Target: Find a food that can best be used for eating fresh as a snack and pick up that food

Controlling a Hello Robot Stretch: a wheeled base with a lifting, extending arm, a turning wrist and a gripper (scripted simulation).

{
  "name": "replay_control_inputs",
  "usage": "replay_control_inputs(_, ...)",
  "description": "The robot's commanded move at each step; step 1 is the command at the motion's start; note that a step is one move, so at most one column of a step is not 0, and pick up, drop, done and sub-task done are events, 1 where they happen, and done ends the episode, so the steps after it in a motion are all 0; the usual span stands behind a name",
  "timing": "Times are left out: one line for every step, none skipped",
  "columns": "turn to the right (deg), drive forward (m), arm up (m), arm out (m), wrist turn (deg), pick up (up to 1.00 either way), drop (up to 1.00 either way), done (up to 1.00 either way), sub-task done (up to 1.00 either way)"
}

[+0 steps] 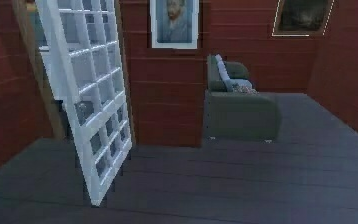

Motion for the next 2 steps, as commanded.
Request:
replay_control_inputs(0.0, 0.25, 0.0, 0.0, 0.0, 0.0, 0.0, 0.0, 0.0)
replay_control_inputs(-42.0, 0.0, 0.0, 0.0, 0.0, 0.0, 0.0, 0.0, 0.0)
